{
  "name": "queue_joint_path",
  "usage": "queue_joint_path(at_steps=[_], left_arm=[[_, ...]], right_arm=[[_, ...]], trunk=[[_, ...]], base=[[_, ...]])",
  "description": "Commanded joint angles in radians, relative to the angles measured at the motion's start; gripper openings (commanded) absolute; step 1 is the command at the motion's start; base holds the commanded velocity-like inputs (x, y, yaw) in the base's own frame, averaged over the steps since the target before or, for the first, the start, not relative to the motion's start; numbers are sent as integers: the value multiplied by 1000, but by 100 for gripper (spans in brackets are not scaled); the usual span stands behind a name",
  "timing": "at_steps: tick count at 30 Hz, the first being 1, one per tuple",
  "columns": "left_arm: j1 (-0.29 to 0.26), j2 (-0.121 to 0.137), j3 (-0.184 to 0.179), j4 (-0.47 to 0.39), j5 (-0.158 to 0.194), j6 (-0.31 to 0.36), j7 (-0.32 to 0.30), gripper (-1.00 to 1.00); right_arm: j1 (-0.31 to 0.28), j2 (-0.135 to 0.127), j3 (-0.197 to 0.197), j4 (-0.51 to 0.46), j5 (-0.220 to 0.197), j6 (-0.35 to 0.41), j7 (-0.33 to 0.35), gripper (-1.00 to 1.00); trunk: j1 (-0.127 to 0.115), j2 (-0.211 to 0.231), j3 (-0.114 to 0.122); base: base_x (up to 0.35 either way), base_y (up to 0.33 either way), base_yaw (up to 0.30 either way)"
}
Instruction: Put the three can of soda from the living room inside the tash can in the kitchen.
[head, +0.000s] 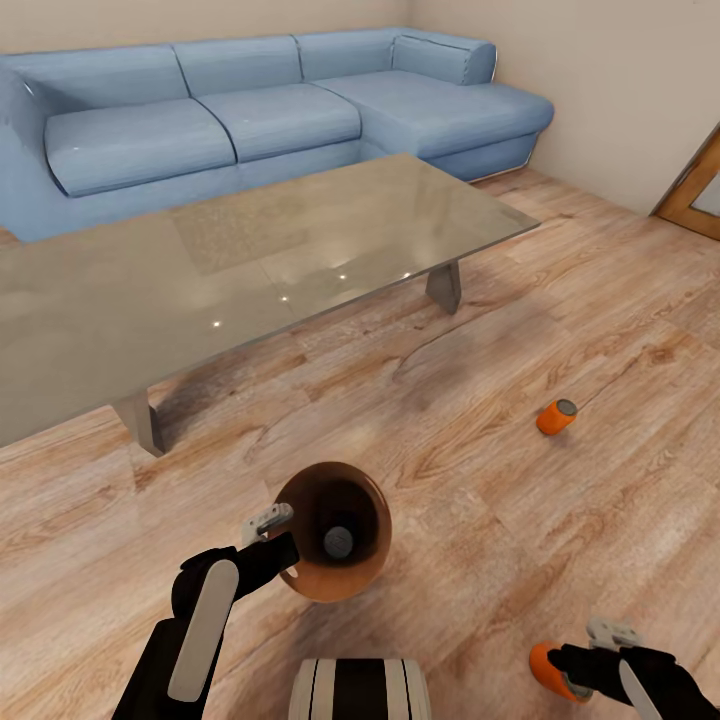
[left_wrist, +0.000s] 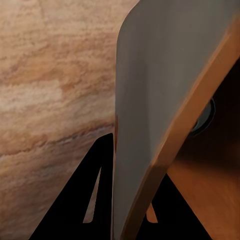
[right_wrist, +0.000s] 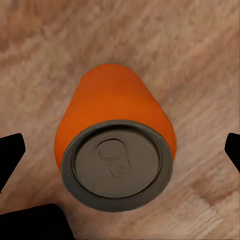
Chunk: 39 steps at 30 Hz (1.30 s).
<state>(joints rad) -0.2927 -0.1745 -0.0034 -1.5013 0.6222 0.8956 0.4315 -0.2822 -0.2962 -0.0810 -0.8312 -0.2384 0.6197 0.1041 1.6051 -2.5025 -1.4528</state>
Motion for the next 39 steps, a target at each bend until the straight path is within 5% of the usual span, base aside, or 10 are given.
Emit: queue_joint_path(at_steps=[1,35,36,39], left_arm=[[0,0,-1,0,19,-7,4,-100],[0,0,-1,0,19,-6,5,-100],[0,0,-1,0,19,-6,5,-100],[0,0,-1,0,19,-6,5,-100]], right_arm=[[0,1,6,12,0,-16,0,100],[-24,10,17,97,0,-67,3,100],[-24,9,17,97,0,-67,3,-100],[-25,10,17,98,0,-67,3,-100]], trunk=[[0,0,0],[0,0,0],[0,0,0],[0,0,0]], base=[[0,0,0],[0,0,0],[0,0,0],[0,0,0]])
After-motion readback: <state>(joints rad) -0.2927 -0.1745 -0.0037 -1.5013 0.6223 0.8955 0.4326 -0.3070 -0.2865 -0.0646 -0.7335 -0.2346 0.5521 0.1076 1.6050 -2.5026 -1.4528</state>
